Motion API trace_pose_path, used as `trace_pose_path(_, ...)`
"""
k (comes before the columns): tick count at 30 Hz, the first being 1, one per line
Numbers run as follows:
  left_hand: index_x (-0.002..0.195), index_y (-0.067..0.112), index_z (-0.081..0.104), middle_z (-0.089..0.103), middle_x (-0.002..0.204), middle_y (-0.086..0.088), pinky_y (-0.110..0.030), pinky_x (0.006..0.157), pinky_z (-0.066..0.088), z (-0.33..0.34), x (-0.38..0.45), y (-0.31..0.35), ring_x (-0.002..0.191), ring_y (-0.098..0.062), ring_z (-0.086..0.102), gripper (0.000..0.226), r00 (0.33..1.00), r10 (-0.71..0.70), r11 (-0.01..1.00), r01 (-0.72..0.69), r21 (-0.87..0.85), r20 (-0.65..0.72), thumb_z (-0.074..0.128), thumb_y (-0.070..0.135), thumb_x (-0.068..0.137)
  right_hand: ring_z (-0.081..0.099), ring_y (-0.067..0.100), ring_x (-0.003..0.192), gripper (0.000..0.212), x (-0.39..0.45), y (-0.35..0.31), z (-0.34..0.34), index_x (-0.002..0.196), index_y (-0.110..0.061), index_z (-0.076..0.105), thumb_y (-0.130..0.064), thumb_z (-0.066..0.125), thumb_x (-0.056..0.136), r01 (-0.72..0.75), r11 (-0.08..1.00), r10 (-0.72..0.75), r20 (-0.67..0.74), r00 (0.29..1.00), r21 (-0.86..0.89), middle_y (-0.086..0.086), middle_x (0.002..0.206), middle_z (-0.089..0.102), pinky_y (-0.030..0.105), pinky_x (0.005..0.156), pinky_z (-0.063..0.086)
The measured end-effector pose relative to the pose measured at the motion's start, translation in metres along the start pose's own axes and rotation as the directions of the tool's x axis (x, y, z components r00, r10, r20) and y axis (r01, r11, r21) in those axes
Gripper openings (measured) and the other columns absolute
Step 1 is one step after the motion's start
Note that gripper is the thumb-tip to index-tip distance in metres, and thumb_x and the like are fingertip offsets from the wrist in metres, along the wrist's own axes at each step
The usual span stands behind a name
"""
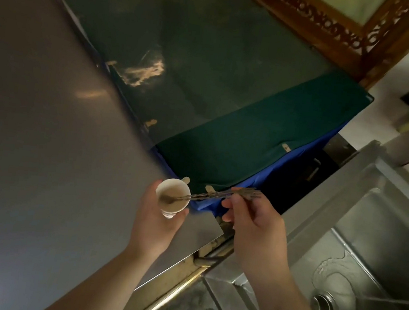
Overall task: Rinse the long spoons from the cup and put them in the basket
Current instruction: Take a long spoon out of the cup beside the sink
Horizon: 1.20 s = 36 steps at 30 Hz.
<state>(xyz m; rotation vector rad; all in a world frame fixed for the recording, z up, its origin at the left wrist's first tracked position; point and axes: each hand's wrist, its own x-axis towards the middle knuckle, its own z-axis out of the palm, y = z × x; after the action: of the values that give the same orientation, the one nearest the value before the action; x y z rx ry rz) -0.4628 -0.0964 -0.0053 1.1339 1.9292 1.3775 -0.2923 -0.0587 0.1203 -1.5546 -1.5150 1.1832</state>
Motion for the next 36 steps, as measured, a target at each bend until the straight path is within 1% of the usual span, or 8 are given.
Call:
trace_pose_path(5,0.109,0.04,0.055,0.062,0.104,0.018,-0.011,0.077,0.049,0.002,-0.001,-0.004,0.096,-0.005,0.064,0.048,0.999,-0.044,0.999,0.044,0.007,-0.007,0.079,0.038,0.068,0.058,0.001,0.054,0.027,-0.002,-0.002,-0.001,0.08,-0.039,0.069,-0.026,0.052,0.097,0.003,0.997,0.001,-0.047,0.999,0.072,-0.007,0.072,0.07,0.014,0.05,0.047)
trace_pose_path(8,0.11,0.03,0.059,0.064,0.105,0.009,-0.027,0.081,0.054,0.002,0.0,-0.007,0.096,-0.01,0.065,0.048,0.999,-0.049,0.999,0.049,0.009,0.006,0.08,0.036,0.068,0.062,0.009,0.057,0.027,-0.003,-0.003,-0.002,0.081,-0.042,0.068,-0.028,0.051,0.098,0.018,0.997,-0.013,-0.07,0.997,0.07,-0.008,0.074,0.071,0.017,0.052,0.05)
trace_pose_path(11,0.111,0.031,0.059,0.065,0.105,0.011,-0.023,0.081,0.054,0.003,0.0,-0.005,0.096,-0.009,0.065,0.05,0.999,-0.052,0.999,0.052,-0.002,0.003,0.079,0.04,0.065,0.064,0.008,0.058,0.024,-0.006,-0.004,-0.001,0.083,-0.046,0.065,-0.031,0.051,0.096,0.077,0.997,-0.078,-0.093,0.993,-0.014,-0.013,0.077,0.072,0.021,0.051,0.053)
trace_pose_path(15,0.111,0.025,0.058,0.068,0.112,0.004,-0.039,0.088,0.057,0.004,0.001,-0.007,0.108,-0.013,0.067,0.051,0.997,-0.073,0.995,0.074,-0.06,0.026,0.08,0.036,0.067,0.058,0.017,0.05,0.022,-0.008,-0.008,0.008,0.079,-0.031,0.063,-0.037,0.046,0.092,0.251,0.953,-0.265,-0.063,0.962,-0.169,-0.001,0.071,0.066,0.036,0.047,0.047)
trace_pose_path(18,0.111,0.026,0.058,0.067,0.112,0.002,-0.046,0.089,0.056,0.004,0.001,-0.009,0.111,-0.016,0.066,0.049,0.998,-0.065,0.995,0.067,-0.069,0.027,0.081,0.033,0.069,0.06,0.021,0.053,0.023,-0.003,-0.011,0.009,0.08,-0.028,0.062,-0.037,0.044,0.092,0.225,0.961,-0.237,-0.064,0.969,-0.158,0.0,0.073,0.067,0.039,0.047,0.047)
trace_pose_path(24,0.11,0.039,0.054,0.062,0.105,0.017,-0.024,0.077,0.055,0.004,-0.002,-0.004,0.095,-0.01,0.065,0.053,0.998,-0.051,0.998,0.049,-0.045,-0.026,0.081,0.038,0.065,0.069,0.006,0.063,0.022,-0.001,-0.011,0.003,0.084,-0.031,0.064,-0.026,0.048,0.099,0.016,0.998,-0.02,-0.076,0.997,-0.056,-0.016,0.079,0.074,0.03,0.056,0.058)
trace_pose_path(32,0.108,0.059,0.046,0.057,0.105,0.031,-0.003,0.07,0.046,0.002,-0.003,0.001,0.098,0.003,0.06,0.069,0.999,-0.049,0.999,0.049,0.011,-0.012,0.09,0.028,0.065,0.072,0.01,0.067,0.024,-0.012,-0.017,-0.014,0.082,-0.029,0.066,-0.023,0.047,0.097,0.022,0.995,-0.004,-0.192,0.981,0.096,-0.006,0.079,0.076,0.02,0.055,0.054)
trace_pose_path(36,0.108,0.068,0.039,0.06,0.104,0.018,-0.005,0.07,0.047,0.001,-0.004,0.004,0.095,0.002,0.061,0.08,0.998,-0.05,0.999,0.05,0.009,-0.025,0.091,0.025,0.066,0.074,0.018,0.067,0.023,-0.019,-0.012,-0.027,0.083,-0.032,0.067,-0.032,0.046,0.093,0.037,0.977,0.023,-0.279,0.96,0.208,0.001,0.079,0.077,0.028,0.057,0.055)
